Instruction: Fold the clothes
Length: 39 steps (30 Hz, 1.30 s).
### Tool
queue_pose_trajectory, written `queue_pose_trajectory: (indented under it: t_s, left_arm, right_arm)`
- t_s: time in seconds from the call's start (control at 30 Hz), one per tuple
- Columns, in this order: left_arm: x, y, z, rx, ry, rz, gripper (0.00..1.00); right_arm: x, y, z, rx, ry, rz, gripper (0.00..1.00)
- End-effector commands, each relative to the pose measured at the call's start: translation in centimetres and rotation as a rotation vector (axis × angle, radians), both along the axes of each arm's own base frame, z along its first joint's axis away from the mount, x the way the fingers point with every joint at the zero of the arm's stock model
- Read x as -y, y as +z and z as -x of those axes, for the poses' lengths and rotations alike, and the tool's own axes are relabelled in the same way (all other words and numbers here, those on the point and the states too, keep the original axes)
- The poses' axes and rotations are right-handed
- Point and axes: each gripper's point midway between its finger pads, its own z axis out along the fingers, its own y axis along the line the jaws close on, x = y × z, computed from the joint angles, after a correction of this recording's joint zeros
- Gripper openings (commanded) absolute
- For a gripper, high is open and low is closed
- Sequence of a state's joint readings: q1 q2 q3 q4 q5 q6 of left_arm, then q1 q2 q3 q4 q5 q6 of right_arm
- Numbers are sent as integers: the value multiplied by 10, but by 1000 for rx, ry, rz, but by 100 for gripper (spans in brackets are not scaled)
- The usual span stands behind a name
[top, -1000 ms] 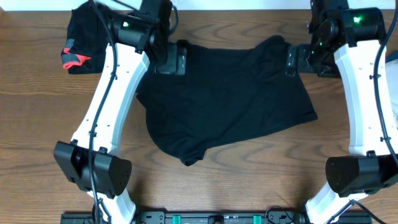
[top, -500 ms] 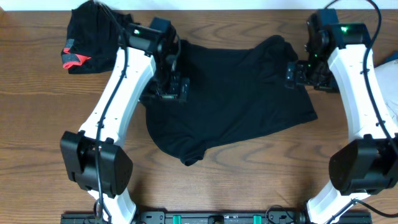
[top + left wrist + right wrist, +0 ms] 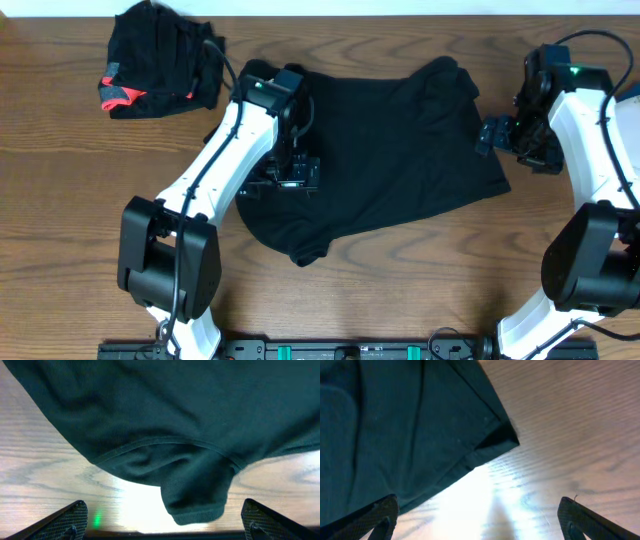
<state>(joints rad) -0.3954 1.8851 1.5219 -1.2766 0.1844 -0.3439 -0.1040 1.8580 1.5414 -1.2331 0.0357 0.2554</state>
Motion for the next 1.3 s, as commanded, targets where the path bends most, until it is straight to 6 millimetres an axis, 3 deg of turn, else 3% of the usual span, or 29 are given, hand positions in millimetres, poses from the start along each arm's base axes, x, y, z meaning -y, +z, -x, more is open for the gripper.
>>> queue_pose_trajectory:
  t_s: [0.0,0.4,0.67,0.87,1.27]
  left_arm:
    - [-8,1,13,8,100,-28,98]
    - [-24,8,62,262,383,121,98]
    - [5,-12,91,240,512,376,99]
    - [18,-31,102,183,523,419,100]
    - [17,-54,106,132,534,348,99]
  right_arm:
    - [9,-11,4,-12,-45,-13,99]
    - [20,-17,-8,48,-102,-17,99]
    - [13,-16,-17,85,-99,-62,99]
    - [13,-16,-16,85,-98,-61,99]
    - [13,-16,-17,85,-98,-61,99]
